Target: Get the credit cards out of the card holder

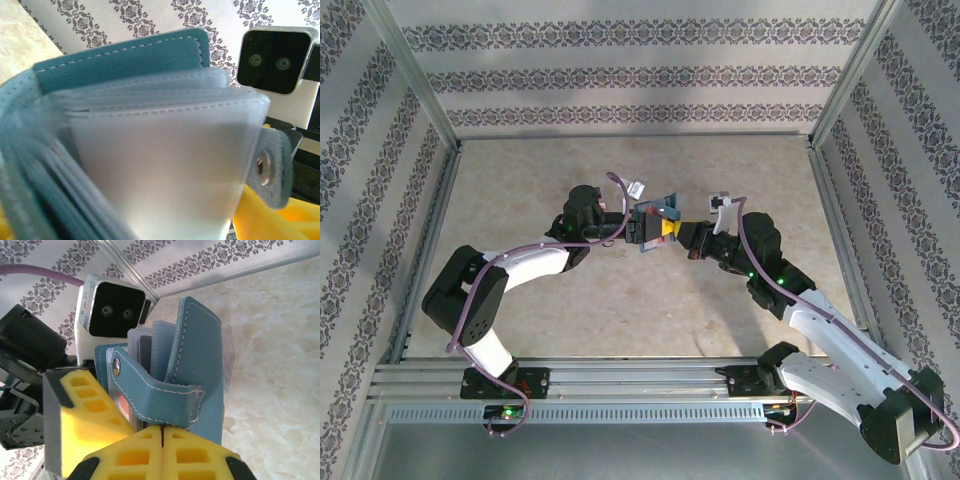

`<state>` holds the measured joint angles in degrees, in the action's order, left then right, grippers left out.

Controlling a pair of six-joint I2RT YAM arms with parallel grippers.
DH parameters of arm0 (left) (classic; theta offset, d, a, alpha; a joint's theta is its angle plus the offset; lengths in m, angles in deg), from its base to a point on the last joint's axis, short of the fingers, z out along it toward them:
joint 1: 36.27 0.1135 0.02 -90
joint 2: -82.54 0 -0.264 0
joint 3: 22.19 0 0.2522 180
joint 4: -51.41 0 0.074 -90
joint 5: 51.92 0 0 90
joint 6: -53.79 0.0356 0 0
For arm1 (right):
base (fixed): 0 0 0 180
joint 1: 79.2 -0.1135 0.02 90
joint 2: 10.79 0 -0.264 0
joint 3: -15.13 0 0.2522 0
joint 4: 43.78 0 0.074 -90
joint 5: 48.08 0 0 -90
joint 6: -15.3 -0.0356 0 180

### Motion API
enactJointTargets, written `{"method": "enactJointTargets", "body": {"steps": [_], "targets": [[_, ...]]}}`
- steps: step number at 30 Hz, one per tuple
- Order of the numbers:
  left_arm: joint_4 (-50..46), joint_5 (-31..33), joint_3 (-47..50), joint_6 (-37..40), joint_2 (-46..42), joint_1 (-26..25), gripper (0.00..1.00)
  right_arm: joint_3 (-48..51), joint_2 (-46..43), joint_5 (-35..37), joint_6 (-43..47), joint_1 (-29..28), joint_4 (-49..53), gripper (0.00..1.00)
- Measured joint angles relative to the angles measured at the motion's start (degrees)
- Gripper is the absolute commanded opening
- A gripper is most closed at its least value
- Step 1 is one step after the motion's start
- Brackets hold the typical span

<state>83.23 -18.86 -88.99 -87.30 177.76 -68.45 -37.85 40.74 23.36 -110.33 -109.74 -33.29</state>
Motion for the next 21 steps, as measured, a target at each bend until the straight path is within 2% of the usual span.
{"method": "enactJointTargets", "body": {"steps": [4, 9, 16, 17, 19, 21], "targets": [[0.13, -0.35, -0.46, 0.11, 0.0, -0.13, 0.64, 0.02, -2.05, 1.01, 0.0, 0.0, 0.9, 0.0], [0.02, -0.63, -0.9, 1.31, -0.02, -0.52, 0.7, 0.39, -3.91, 2.14, 0.0, 0.0, 1.79, 0.0], [-0.09, -1.05, -0.9, 2.36, -0.02, -0.83, 0.72, 0.39, -4.59, 2.73, 0.02, 0.0, 2.58, 0.0], [-0.09, -1.07, -0.9, 2.47, -0.02, -0.83, 0.69, 0.39, -4.63, 2.73, 0.04, 0.0, 2.71, 0.0], [-0.2, -1.07, -0.9, 2.84, -0.02, -0.83, 0.57, 0.39, -4.7, 2.86, 0.04, 0.0, 2.89, 0.0], [-0.55, -1.07, -0.9, 3.08, -0.02, -0.81, 0.54, 0.39, -4.9, 3.15, 0.07, 0.0, 3.17, 0.0]]}}
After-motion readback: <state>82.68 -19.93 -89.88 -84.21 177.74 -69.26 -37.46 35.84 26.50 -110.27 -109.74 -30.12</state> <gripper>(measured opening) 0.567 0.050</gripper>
